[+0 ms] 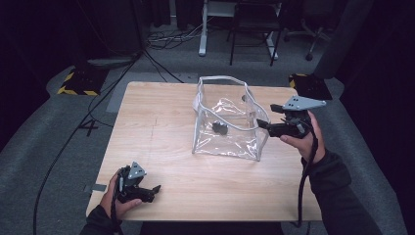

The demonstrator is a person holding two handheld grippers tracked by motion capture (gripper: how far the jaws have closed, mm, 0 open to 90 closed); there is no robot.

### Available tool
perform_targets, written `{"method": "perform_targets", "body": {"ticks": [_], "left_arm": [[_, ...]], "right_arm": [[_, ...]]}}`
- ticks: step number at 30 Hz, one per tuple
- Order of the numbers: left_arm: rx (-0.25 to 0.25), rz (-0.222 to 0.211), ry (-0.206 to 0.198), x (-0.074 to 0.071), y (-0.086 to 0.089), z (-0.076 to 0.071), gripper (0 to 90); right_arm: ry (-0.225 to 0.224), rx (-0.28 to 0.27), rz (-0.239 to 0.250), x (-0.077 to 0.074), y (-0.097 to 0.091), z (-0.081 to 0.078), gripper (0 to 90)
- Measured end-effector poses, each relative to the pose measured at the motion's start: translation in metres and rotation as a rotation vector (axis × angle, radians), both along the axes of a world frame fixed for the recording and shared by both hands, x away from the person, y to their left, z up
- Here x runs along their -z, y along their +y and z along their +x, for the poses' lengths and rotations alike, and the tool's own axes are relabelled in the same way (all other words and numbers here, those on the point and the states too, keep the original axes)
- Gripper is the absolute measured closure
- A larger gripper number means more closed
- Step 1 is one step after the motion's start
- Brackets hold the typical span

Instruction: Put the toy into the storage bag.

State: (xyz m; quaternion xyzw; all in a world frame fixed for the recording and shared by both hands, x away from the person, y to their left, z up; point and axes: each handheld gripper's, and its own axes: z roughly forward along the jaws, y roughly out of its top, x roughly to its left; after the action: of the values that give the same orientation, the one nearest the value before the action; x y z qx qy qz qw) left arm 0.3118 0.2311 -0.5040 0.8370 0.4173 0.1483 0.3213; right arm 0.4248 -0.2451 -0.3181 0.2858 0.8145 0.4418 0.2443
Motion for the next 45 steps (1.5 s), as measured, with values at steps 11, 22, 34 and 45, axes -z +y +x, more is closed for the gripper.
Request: {"method": "perform_targets", "body": {"ticks": [11,22,34,45], "left_arm": [[0.000,0.000,0.000,0.000,0.000,0.000,3.3],[-0.001,-0.001,0.000,0.000,0.000,0.000,3.3],[0.002,0.002,0.000,0.000,0.000,0.000,3.3],[0.000,0.000,0.000,0.000,0.000,0.000,3.3]], "right_arm": [[-0.016,0.007,-0.005,0.006,-0.009,-0.010,25.2],[-0.009,0.025,-0.034,0.018,-0.021,-0.013,25.2],[0.024,0.028,-0.025,0.033,-0.031,-0.016,25.2],[0.046,0.035,-0.059,0.050,-0.036,-0.018,25.2]]}}
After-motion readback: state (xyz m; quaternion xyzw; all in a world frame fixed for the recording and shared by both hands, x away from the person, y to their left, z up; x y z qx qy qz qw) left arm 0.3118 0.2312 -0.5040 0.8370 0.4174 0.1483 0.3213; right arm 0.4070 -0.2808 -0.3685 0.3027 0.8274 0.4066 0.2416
